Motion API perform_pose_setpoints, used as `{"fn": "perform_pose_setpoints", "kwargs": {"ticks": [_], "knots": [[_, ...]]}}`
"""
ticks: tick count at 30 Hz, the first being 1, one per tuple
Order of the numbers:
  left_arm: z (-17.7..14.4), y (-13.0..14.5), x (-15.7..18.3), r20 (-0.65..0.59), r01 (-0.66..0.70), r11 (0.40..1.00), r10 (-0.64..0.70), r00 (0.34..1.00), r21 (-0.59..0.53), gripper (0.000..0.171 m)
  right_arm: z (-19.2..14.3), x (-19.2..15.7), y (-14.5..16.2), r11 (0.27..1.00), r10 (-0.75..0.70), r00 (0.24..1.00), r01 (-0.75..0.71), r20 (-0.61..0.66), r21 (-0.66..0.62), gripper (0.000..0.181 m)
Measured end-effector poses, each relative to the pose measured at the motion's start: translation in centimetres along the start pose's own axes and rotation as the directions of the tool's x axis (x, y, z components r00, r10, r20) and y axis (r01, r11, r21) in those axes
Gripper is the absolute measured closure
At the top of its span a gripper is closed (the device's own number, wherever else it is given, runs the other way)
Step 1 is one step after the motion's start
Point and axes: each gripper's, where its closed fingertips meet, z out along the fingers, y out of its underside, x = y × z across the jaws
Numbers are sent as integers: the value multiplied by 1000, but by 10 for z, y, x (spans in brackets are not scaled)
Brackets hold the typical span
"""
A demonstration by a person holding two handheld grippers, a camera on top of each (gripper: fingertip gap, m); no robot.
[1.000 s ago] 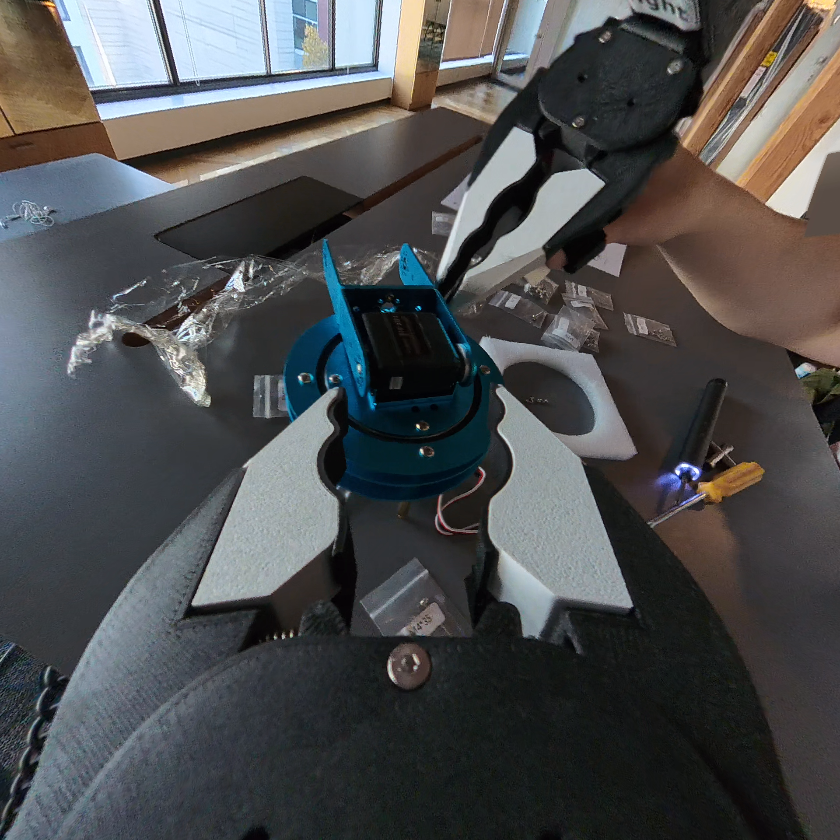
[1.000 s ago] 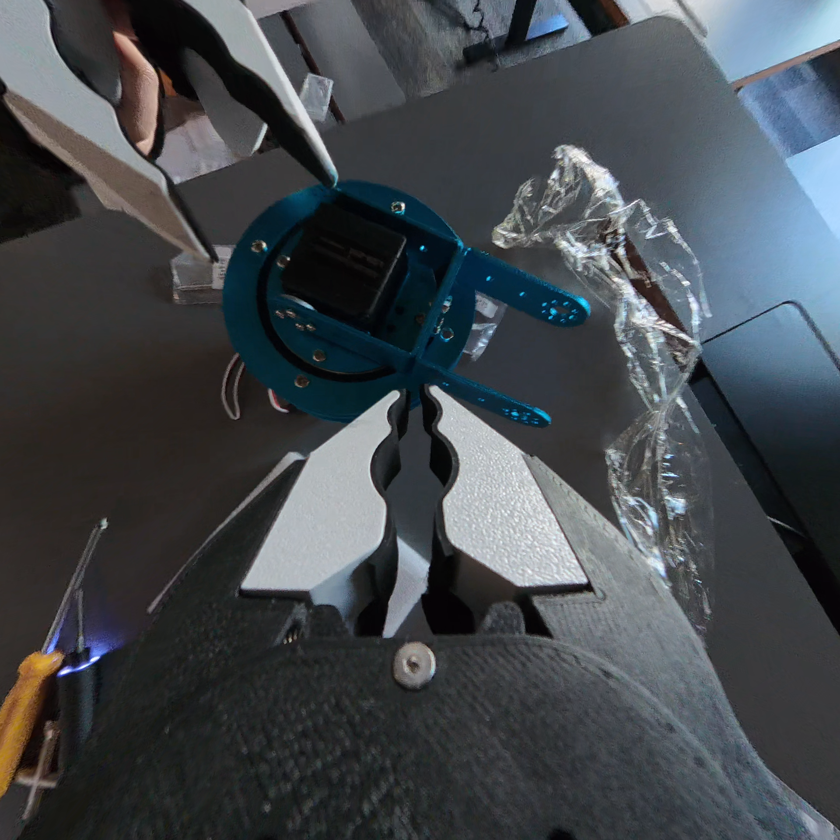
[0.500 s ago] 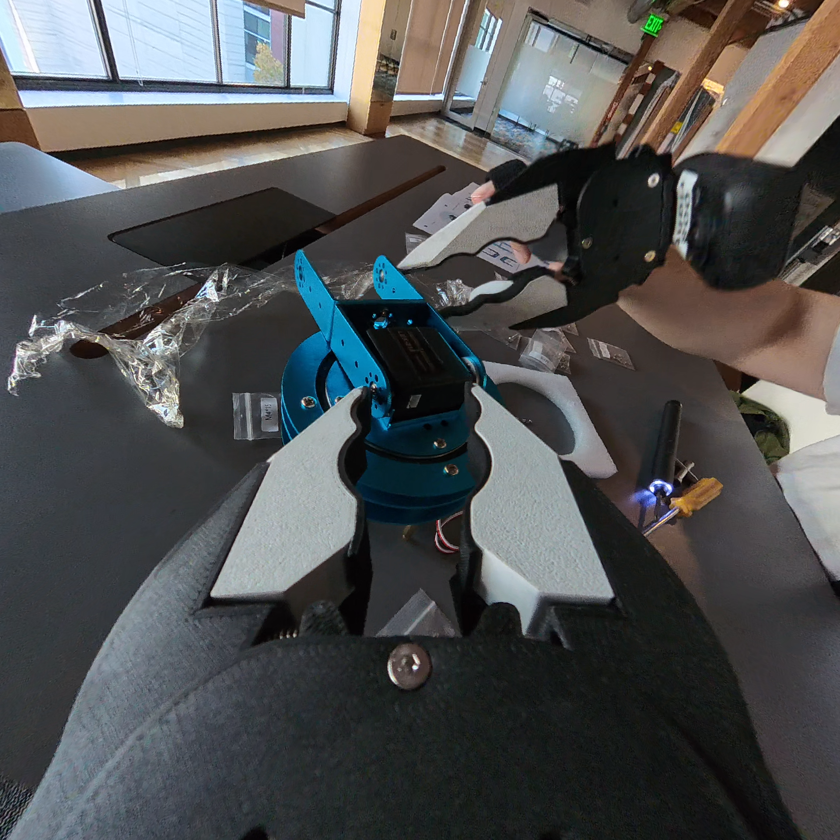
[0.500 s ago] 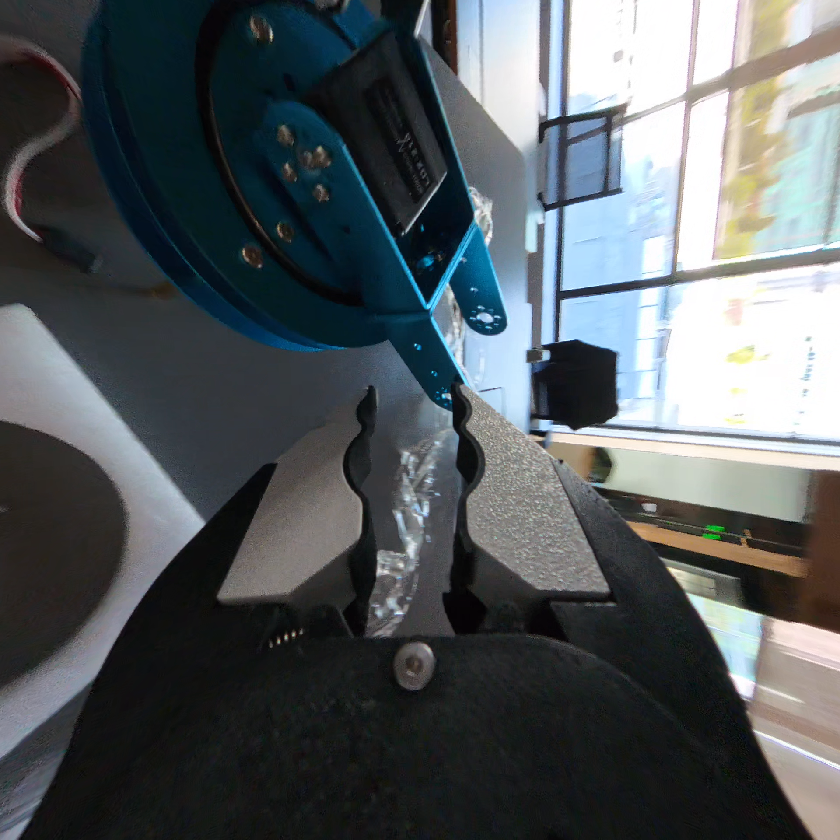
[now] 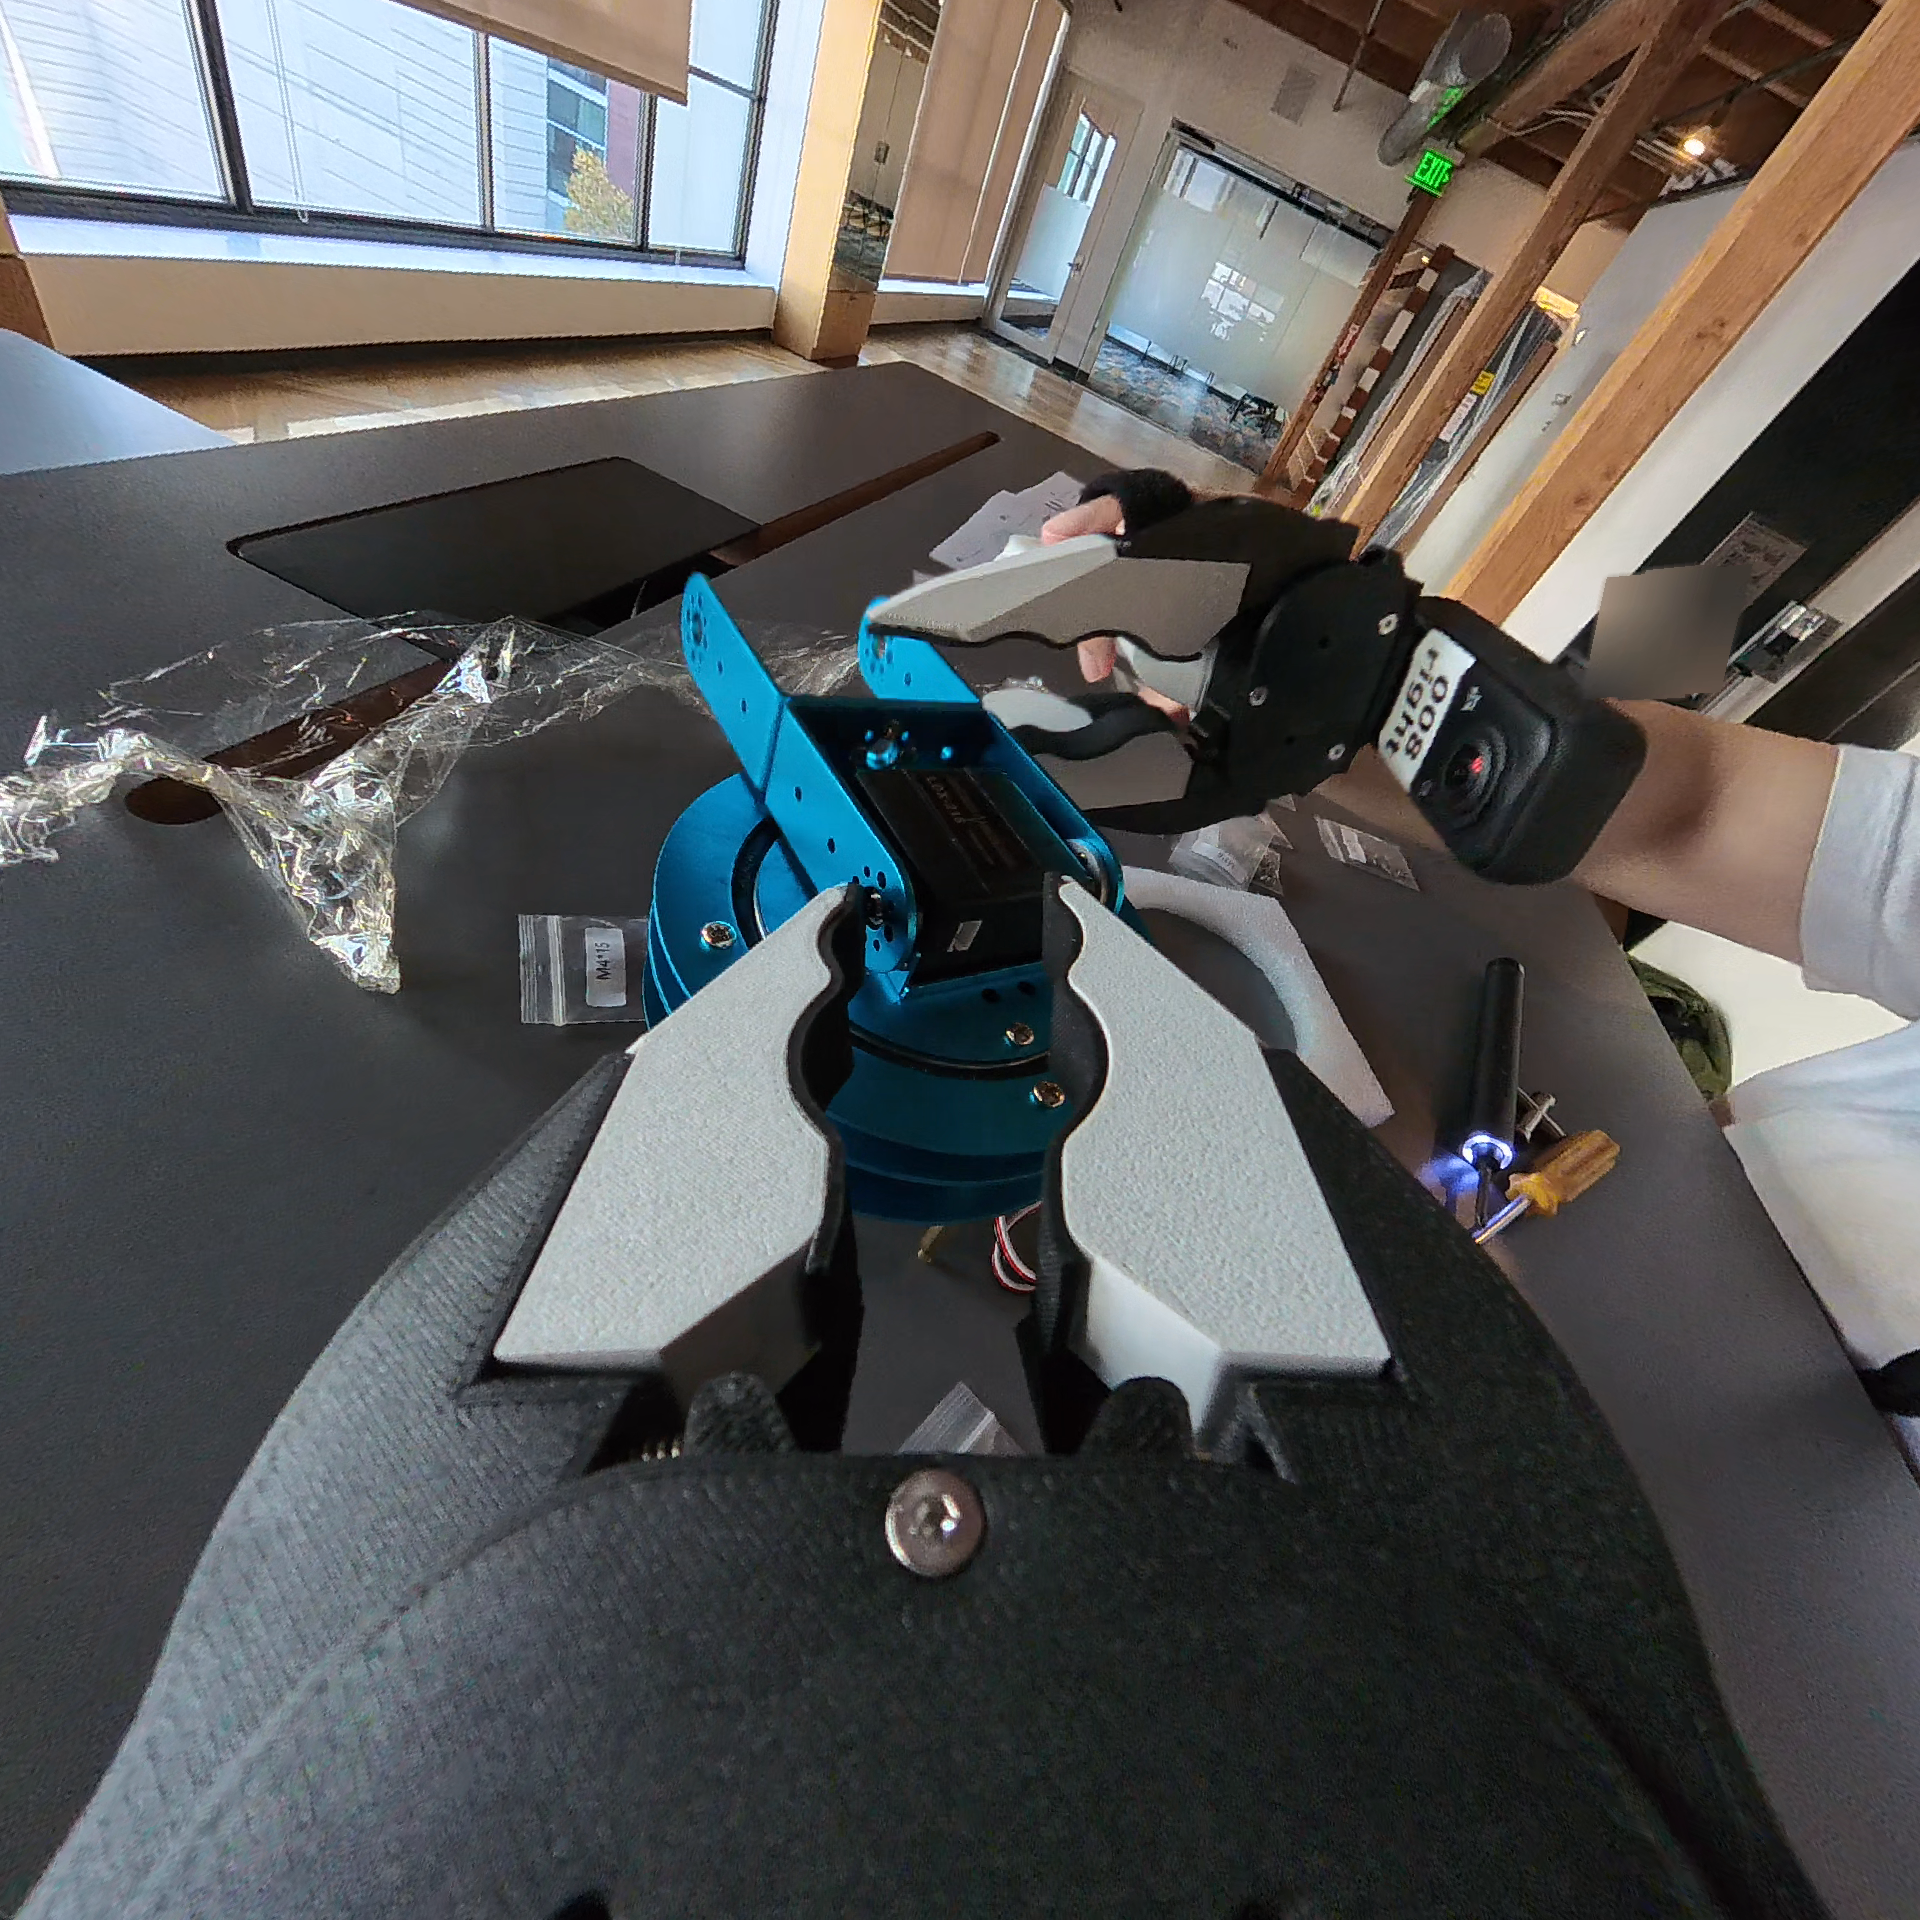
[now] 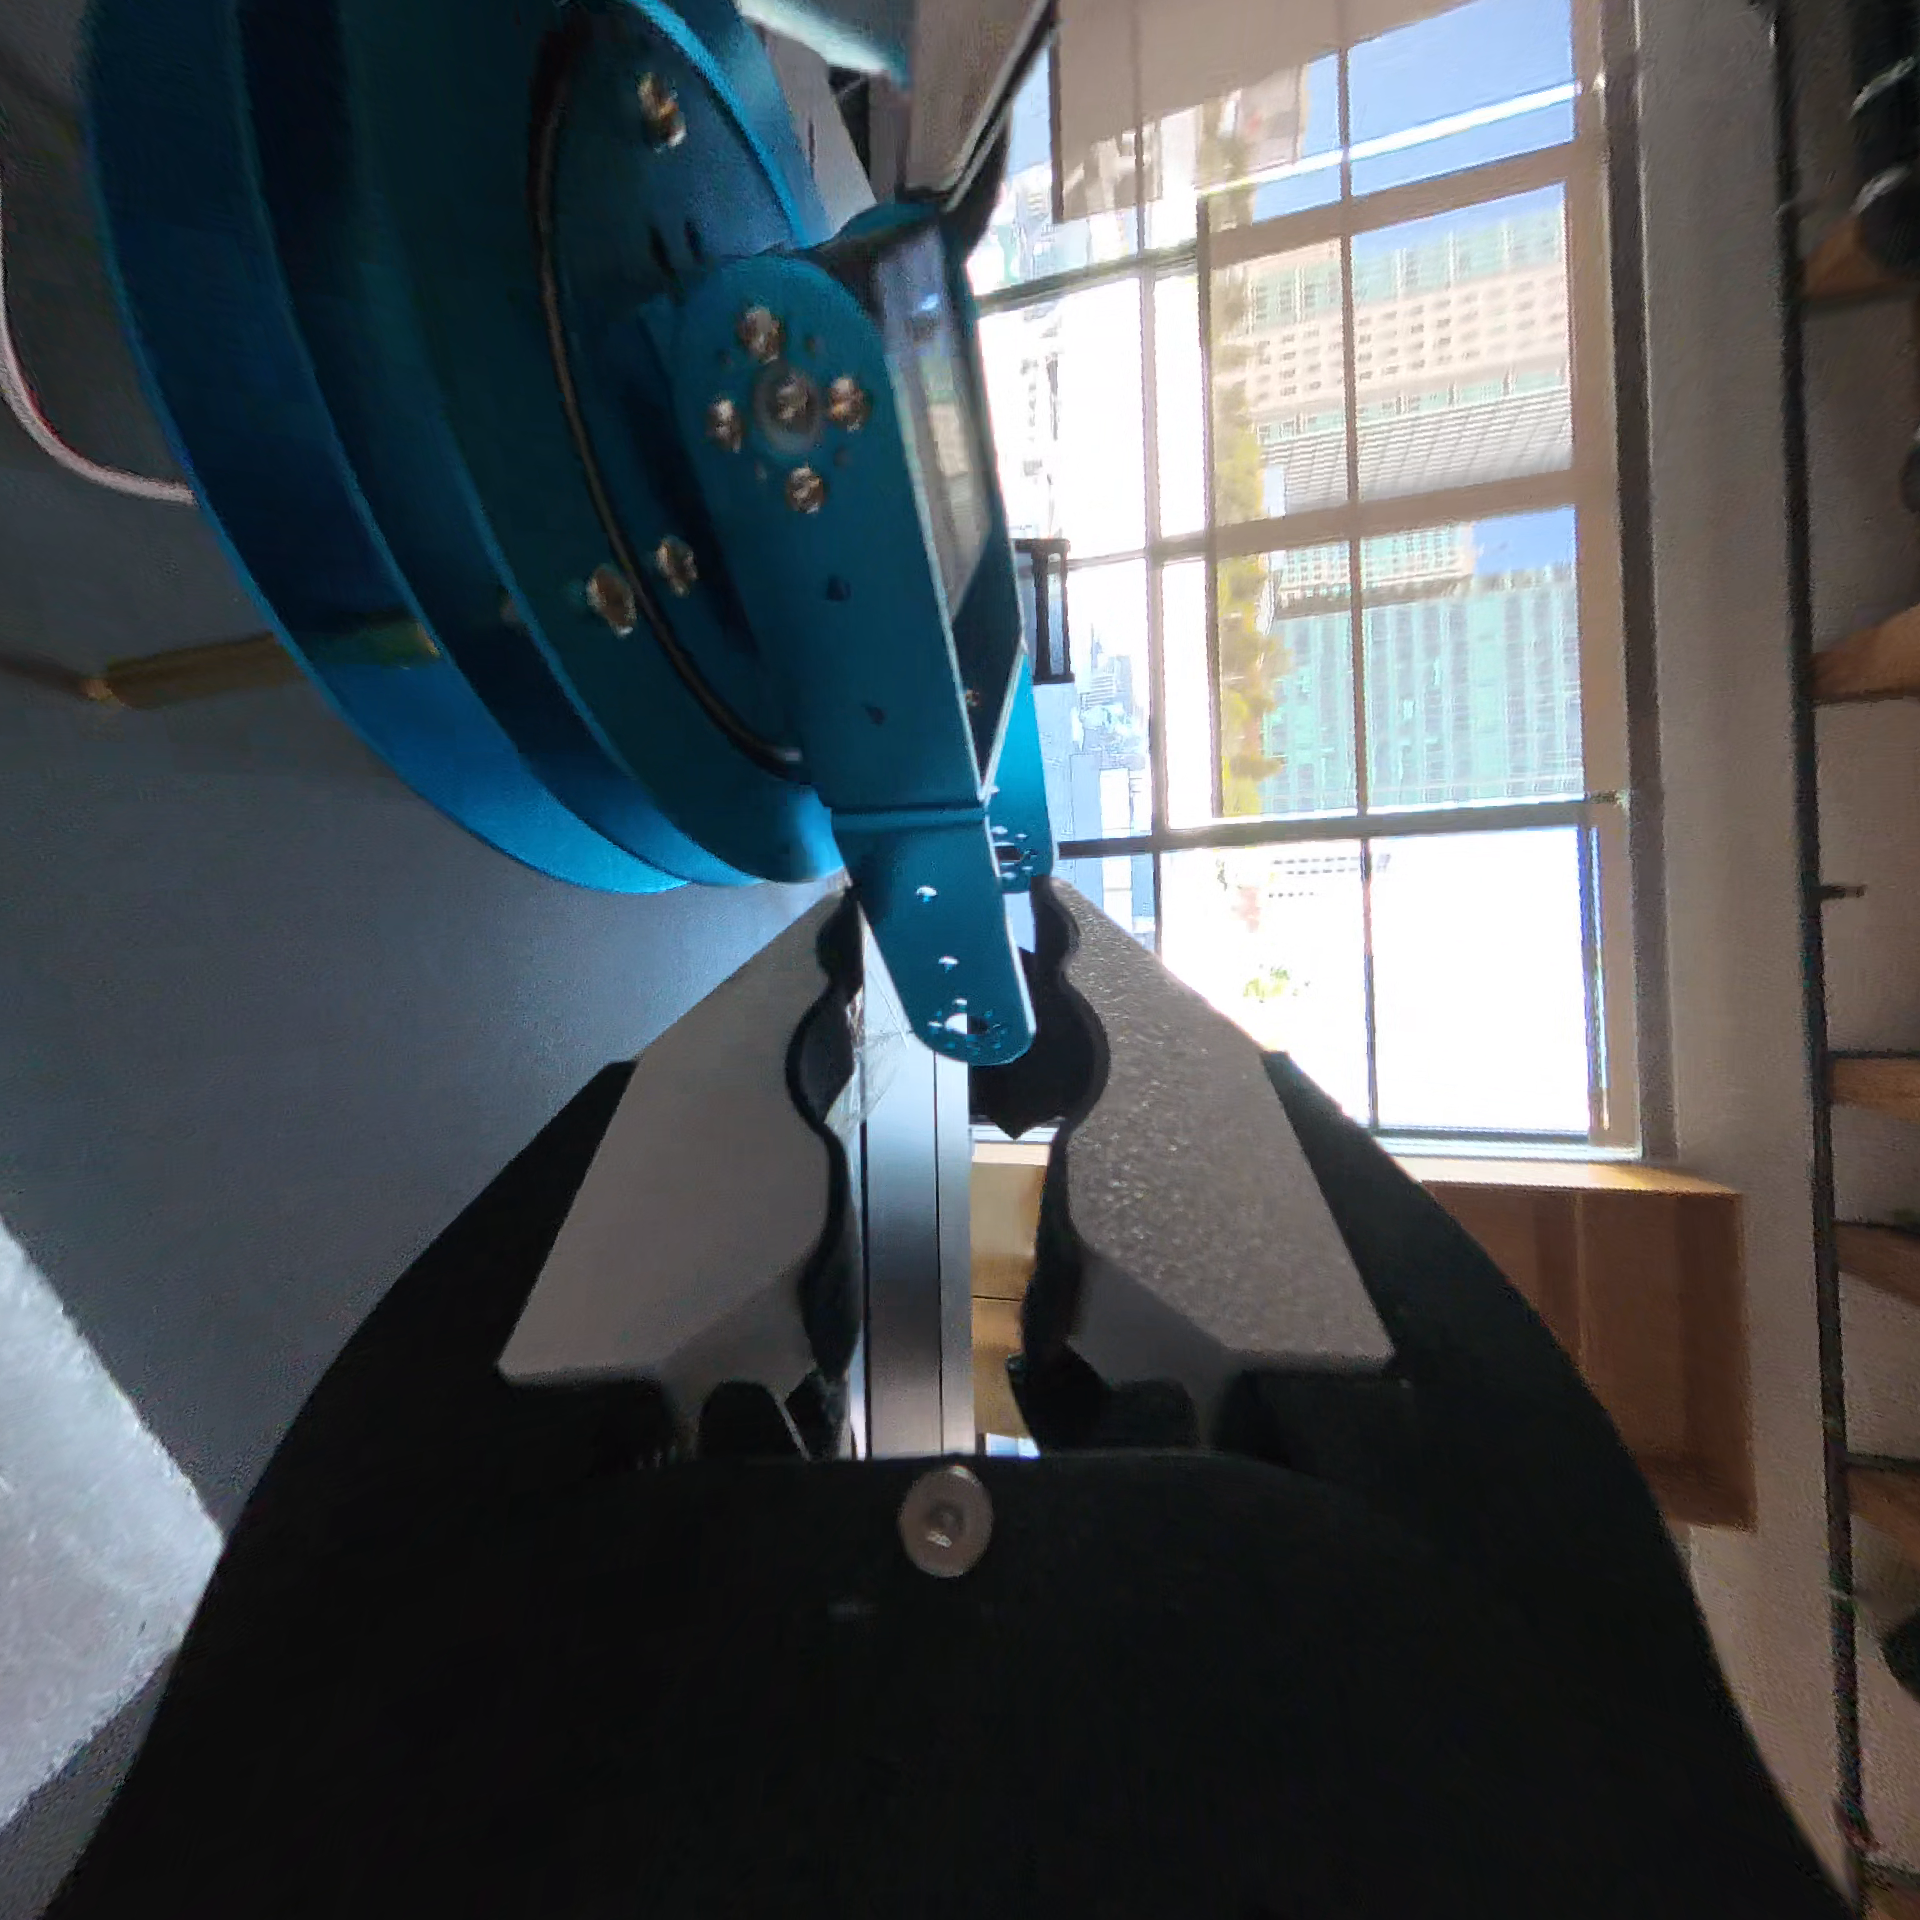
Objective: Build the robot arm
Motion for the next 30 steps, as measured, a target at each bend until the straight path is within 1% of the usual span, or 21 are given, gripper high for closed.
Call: {"fn": "perform_pose_setpoints", "kwargs": {"ticks": [3, 5, 7, 8, 10, 13, 14, 15, 16, 17, 18, 19, 20, 21, 22, 23, 24, 26, 27, 28, 30], "knots": [[0, 0, 1, -7, 8, 1000, -8, 1000, 14, 138, 0, 1, 3, 996, 84, 994, -83, 66, -15, 148], [0, 0, 1, -14, 19, 1000, -19, 1000, 17, 137, 0, -2, 3, 993, 116, 989, -115, 93, -16, 151], [0, 0, 1, -14, 23, 1000, -23, 1000, 19, 138, 1, -5, 3, 993, 121, 989, -120, 88, -9, 151], [0, 0, 1, -13, 24, 999, -24, 1000, 21, 138, 2, -8, 4, 992, 123, 988, -123, 92, -12, 147], [-2, 2, 1, -7, 23, 1000, -23, 1000, 19, 139, -3, -5, 6, 989, 148, 988, -147, 48, -21, 148], [-10, 5, -3, 26, 19, 1000, -19, 999, 12, 139, -25, 1, 9, 951, 308, 951, -308, 9, -31, 147], [-14, 5, -5, 42, 24, 1000, -25, 999, 19, 139, -34, -2, 8, 919, 393, 919, -392, 35, -31, 148], [-19, 2, -8, 56, 32, 999, -34, 998, 37, 139, -42, -8, 5, 873, 488, 868, -487, 86, -38, 148], [-23, -3, -11, 62, 43, 997, -47, 997, 65, 137, -49, -12, 2, 807, 590, 797, -587, 130, -68, 146], [-27, -7, -16, 72, 63, 994, -70, 995, 91, 137, -54, -20, -5, 714, 696, 687, -693, 209, -99, 137], [-29, -10, -22, 80, 92, 990, -100, 992, 104, 136, -59, -26, -20, 588, 789, 531, -798, 309, -129, 127], [-28, -10, -26, 71, 131, 987, -138, 988, 98, 133, -62, -30, -34, 457, 845, 368, -873, 389, -168, 116], [-26, -6, -32, 65, 184, 980, -189, 980, 69, 131, -63, -32, -43, 363, 866, 246, -908, 436, -210, 110], [-22, -3, -37, 55, 235, 971, -237, 970, 38, 129, -61, -35, -48, 309, 878, 174, -918, 447, -249, 103], [-18, -1, -38, 31, 278, 960, -279, 960, 20, 129, -57, -40, -51, 293, 886, 149, -914, 439, -280, 96], [-13, 0, -40, 16, 319, 948, -319, 948, 4, 135, -53, -45, -53, 302, 891, 156, -905, 427, -299, 92], [-9, 2, -41, 12, 348, 938, -347, 938, -14, 143, -48, -50, -53, 320, 899, 183, -894, 397, -314, 91], [-3, 10, -44, 45, 373, 926, -371, 928, -59, 152, -38, -50, -52, 340, 914, 240, -892, 326, -297, 99], [-3, 11, -47, 67, 378, 924, -375, 925, -51, 157, -35, -48, -49, 352, 919, 268, -890, 290, -291, 106], [-3, 12, -49, 86, 386, 921, -382, 920, -41, 163, -34, -48, -47, 376, 912, 297, -880, 283, -289, 110], [-5, 13, -47, 91, 418, 908, -414, 906, -23, 163, -33, -48, -44, 403, 896, 308, -865, 318, -298, 111]]}}
